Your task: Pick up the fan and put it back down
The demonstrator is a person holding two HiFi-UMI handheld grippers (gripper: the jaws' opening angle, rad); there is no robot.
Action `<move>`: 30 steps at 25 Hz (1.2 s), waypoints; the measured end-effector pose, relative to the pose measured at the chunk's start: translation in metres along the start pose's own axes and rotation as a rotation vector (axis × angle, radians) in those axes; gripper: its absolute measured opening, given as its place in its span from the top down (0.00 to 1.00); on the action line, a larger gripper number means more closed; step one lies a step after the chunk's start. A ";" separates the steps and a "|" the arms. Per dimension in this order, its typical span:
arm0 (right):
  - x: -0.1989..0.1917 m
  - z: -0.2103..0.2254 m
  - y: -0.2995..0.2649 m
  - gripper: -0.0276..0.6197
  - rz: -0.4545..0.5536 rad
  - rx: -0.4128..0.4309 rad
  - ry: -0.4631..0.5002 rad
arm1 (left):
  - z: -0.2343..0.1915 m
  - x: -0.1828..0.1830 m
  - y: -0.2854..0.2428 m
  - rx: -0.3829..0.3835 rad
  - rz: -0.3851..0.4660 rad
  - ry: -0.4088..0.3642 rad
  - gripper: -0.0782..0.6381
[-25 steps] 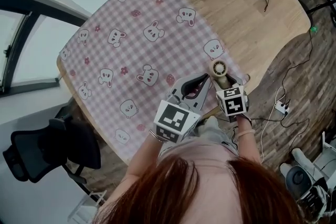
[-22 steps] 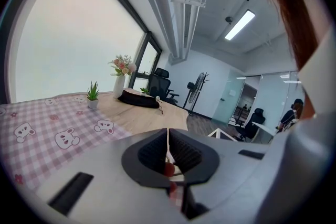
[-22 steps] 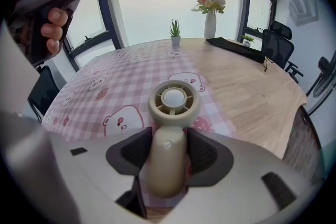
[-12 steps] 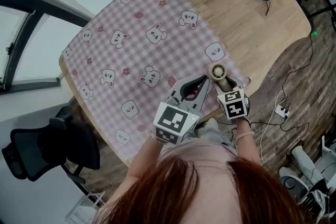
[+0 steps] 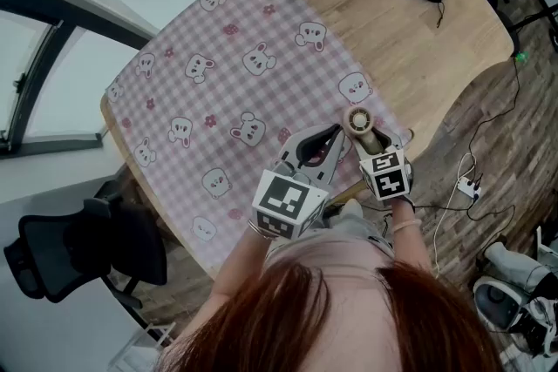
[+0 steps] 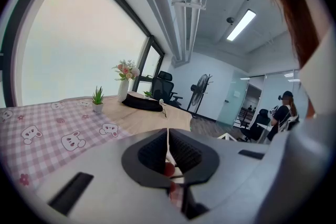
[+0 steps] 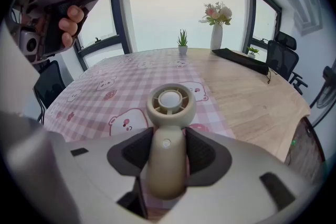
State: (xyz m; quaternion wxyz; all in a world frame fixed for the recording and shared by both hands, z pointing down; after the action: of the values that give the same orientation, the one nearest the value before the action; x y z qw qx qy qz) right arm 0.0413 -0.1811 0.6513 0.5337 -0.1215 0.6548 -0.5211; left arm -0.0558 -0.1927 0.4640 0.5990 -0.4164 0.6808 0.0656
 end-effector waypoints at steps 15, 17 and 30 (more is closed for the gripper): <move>0.011 -0.002 0.040 0.67 0.116 -0.016 0.007 | 0.022 0.002 0.015 0.028 0.027 -0.031 0.87; 0.013 -0.004 0.046 0.67 0.126 -0.015 0.009 | 0.024 0.003 0.019 0.034 0.032 -0.032 0.87; 0.025 -0.003 0.089 0.67 0.232 -0.043 0.030 | 0.041 0.007 0.034 0.069 0.056 -0.060 0.87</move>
State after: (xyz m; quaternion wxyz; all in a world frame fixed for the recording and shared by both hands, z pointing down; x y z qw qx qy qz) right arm 0.0638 -0.1591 0.5647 0.5777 -0.0486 0.6836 -0.4433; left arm -0.0461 -0.1497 0.4323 0.6311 -0.3741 0.6757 0.0715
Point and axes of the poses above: the fingertips, and each gripper's own axes: y backward along the fingers, z to its right, x out of its top, the point moved 2 cm from there along y, backward along the fingers, and after that the axes turned 5 degrees about x, right-handed, at the moved point
